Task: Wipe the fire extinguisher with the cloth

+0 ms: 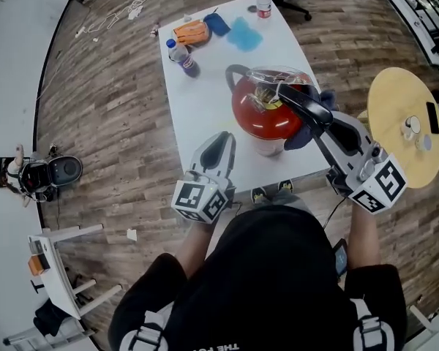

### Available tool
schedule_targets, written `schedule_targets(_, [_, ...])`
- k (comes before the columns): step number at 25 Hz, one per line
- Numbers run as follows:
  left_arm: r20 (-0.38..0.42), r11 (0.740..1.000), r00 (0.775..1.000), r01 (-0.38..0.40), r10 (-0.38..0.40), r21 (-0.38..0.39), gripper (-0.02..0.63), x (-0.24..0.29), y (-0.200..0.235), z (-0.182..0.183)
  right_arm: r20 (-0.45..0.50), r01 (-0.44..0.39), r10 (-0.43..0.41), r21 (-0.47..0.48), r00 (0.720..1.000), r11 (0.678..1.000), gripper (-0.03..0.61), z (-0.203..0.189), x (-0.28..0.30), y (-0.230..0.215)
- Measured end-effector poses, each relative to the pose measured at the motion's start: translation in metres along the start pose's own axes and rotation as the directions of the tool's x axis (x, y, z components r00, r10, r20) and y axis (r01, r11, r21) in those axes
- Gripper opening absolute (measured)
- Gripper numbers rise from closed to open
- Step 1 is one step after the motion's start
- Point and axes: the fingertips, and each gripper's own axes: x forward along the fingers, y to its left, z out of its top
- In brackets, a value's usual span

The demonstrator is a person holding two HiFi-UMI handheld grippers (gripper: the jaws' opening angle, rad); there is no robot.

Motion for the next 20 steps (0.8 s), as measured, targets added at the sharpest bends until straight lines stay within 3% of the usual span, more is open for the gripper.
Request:
schedule_targets(3, [-0.003,1.0,1.0,0.026,-0.026,-0.008,0.058,0.0,-0.002,-0.003,-0.048,-0.006,0.004,-0.037,0.999,0.999,0.074,-0.02,-0.006,0.029])
schedule_targets(8, [-0.005,0.998,0.998,0.066,-0.066,0.005,0.058,-0.001,-0.006,-0.009,0.026,0.088,-0.086,-0.107,0.996,0.99,0.074,0.01,0.017,0.06])
schedule_targets(11, [-0.006,0.998,0.998,0.066,-0.066,0.003,0.058,-0.006,-0.005,-0.012,0.01,0.089,-0.089,-0.125,0.996,0.988,0.074,0.02,0.027,0.077])
schedule_targets(14, [-0.011,0.998,0.998,0.061,-0.061,0.001,0.058,-0.011,-0.002,-0.014,-0.01,0.123,-0.126,-0.159,0.992,0.98,0.074,0.022,0.036,0.081])
schedule_targets(20, [-0.018,0.998,0.997,0.069,-0.069,0.004,0.058,-0.012,-0.001,-0.016,-0.091,0.163,-0.176,-0.137,0.98,0.977,0.074,0.023,0.051,0.082])
